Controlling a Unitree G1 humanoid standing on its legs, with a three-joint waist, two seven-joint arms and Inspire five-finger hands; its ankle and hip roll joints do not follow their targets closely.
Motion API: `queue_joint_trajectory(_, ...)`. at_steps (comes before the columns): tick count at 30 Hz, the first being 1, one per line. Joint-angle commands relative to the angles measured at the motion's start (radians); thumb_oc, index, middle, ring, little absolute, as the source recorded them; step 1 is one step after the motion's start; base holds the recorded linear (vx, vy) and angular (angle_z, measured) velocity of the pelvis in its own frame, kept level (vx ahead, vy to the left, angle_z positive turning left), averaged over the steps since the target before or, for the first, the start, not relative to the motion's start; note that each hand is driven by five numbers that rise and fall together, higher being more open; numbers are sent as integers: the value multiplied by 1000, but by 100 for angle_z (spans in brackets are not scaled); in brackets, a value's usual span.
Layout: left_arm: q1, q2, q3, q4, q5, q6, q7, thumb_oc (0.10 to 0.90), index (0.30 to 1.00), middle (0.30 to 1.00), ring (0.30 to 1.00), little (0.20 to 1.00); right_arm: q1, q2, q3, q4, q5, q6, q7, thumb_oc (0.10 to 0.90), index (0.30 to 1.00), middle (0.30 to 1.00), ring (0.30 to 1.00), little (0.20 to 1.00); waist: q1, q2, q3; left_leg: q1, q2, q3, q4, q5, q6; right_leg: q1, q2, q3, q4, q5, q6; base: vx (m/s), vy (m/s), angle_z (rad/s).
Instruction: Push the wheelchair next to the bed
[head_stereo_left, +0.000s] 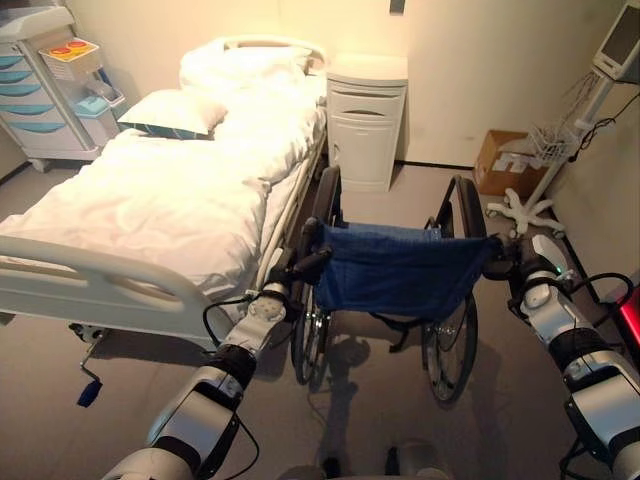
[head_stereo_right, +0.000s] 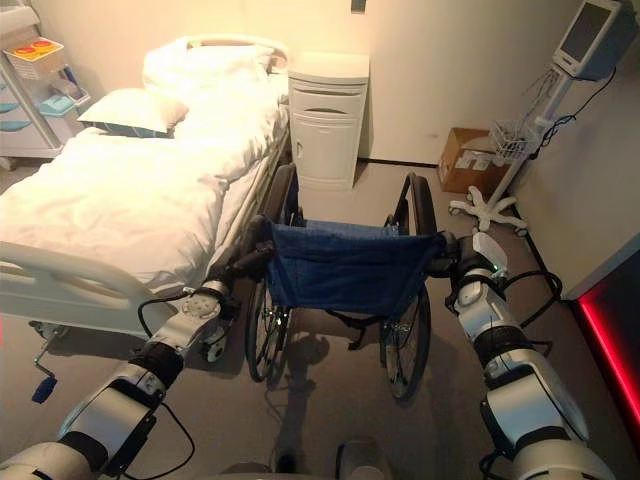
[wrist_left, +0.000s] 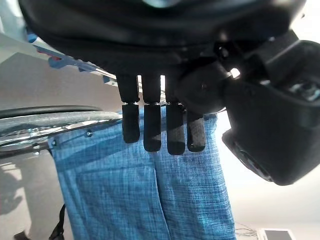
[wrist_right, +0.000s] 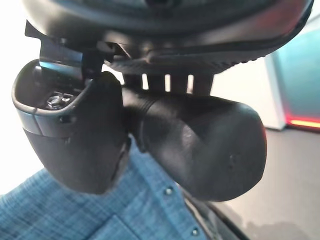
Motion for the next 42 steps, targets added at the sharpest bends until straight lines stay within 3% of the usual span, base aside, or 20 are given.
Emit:
queue_joint_trajectory(1,79,50,-20,34,50,-11,-15,400,300,300,300,300,67,151,101,53,28,-58,181,400,300,300,300,300,22,-15,100,147,-10,111,32,-206,-52,-40,-102,19,-181,295,27,548,-293,43)
queue_joint_trajectory(4,98,36,-17,2,81,-27,-31,400,300,300,300,300,93,137,65,22,35,-48,178,400,300,300,300,300,12,-36,95,219,39,121,53,-261,-80,-22,-121,-5,-254,307,50,571,-343,85)
queue_joint_trajectory(7,68,25,-31,-31,63,-3,7,400,300,300,300,300,51,125,73,3,55,-35,161,400,300,300,300,300,6,-48,99,200,98,142,91,-278,-97,-42,-118,-20,-184,243,53,433,-427,58)
queue_joint_trajectory(8,60,26,-39,-42,18,7,22,400,300,300,300,300,38,126,83,6,70,-38,163,400,300,300,300,300,-8,-54,113,179,105,118,138,-285,-100,-84,-89,38,-66,258,50,439,-366,31)
queue_joint_trajectory(9,61,32,-34,-57,11,23,30,400,300,300,300,300,36,118,95,-16,73,-33,169,400,300,300,300,300,-12,-49,117,189,132,133,148,-286,-117,-108,-90,36,1,253,49,440,-308,47)
queue_joint_trajectory(13,91,45,-24,-58,16,9,43,400,300,300,300,300,54,104,104,-45,44,-75,183,400,300,300,300,300,-35,-39,109,202,233,173,164,-76,-174,-68,-64,-8,-6,224,6,476,-279,55)
queue_joint_trajectory(17,90,33,-6,-8,-14,-34,50,400,300,300,300,300,40,95,123,11,41,-116,198,400,300,300,300,300,-63,-37,72,217,261,198,281,95,-212,-6,-5,-32,-75,185,-57,399,-196,46)
queue_joint_trajectory(19,97,32,2,-8,-22,-39,56,400,300,300,300,300,41,85,132,16,46,-122,199,400,300,300,300,300,-64,-39,61,195,246,186,359,128,-215,18,14,-29,-84,160,-81,364,-141,11)
queue_joint_trajectory(21,109,26,15,-19,-15,-41,60,400,300,300,300,300,55,71,132,8,56,-117,197,400,300,300,300,300,-33,-49,82,13,190,157,511,148,-191,107,47,-14,-81,104,-122,442,-148,-6)
queue_joint_trajectory(22,110,26,15,-21,-15,-41,60,400,300,300,300,300,56,70,131,7,56,-116,196,400,300,300,300,300,-30,-51,83,-6,180,154,515,147,-186,112,47,-13,-81,102,-122,420,-102,6)
queue_joint_trajectory(23,121,30,21,-32,-8,-48,48,400,300,300,300,300,59,78,126,7,51,-104,191,400,300,300,300,300,1,-56,113,-149,131,159,542,141,-167,174,59,0,-85,88,-127,481,-33,-8)
queue_joint_trajectory(24,139,35,29,-48,-1,-62,38,400,300,300,300,300,63,90,124,6,46,-89,187,400,300,300,300,300,34,-35,155,-224,124,176,470,168,-173,240,92,-2,-77,56,-131,473,-22,-16)
queue_joint_trajectory(26,149,38,28,-60,-2,-66,40,400,300,300,300,300,71,97,122,5,42,-89,182,400,300,300,300,300,49,-27,166,-260,122,177,410,198,-173,262,103,2,-75,46,-135,518,82,-38)
queue_joint_trajectory(27,170,43,19,-89,-3,-65,47,400,300,300,300,300,93,114,123,-15,39,-81,163,400,300,300,300,300,86,20,183,-294,141,166,161,290,-197,328,155,17,-66,6,-133,722,176,-66)
queue_joint_trajectory(28,174,45,19,-95,1,-65,48,400,300,300,300,300,97,117,123,-21,39,-80,159,400,300,300,300,300,96,26,185,-293,144,162,100,307,-203,350,158,25,-66,-7,-129,822,249,-80)
queue_joint_trajectory(31,161,59,18,-99,11,-72,45,400,300,300,300,300,78,114,125,-28,25,-83,156,400,300,300,300,300,127,41,179,-284,146,178,-73,306,-212,418,151,42,-61,-68,-105,488,223,-98)
queue_joint_trajectory(33,128,74,17,-87,2,-60,37,400,300,300,300,300,36,110,136,-24,36,-63,160,400,300,300,300,300,129,44,150,-243,165,259,-172,213,-181,430,122,27,-26,-109,-78,381,202,-76)
queue_joint_trajectory(35,88,98,-3,-63,-14,-49,23,400,300,300,300,300,37,131,115,-14,25,-49,181,400,300,300,300,300,129,36,112,-256,145,247,69,147,-157,431,82,9,21,-134,-69,385,153,-56)
queue_joint_trajectory(37,62,113,-23,-59,2,-46,-1,400,300,300,300,300,62,148,110,-9,56,-18,156,400,300,300,300,300,128,19,98,-212,141,268,90,77,-121,388,18,-27,98,-66,-24,430,146,-30)
queue_joint_trajectory(42,-62,106,-54,-22,18,14,16,400,300,300,300,300,-6,181,114,33,68,-16,134,400,300,300,300,300,129,3,92,-249,126,266,132,51,-124,380,-32,-36,48,4,-6,134,69,34)
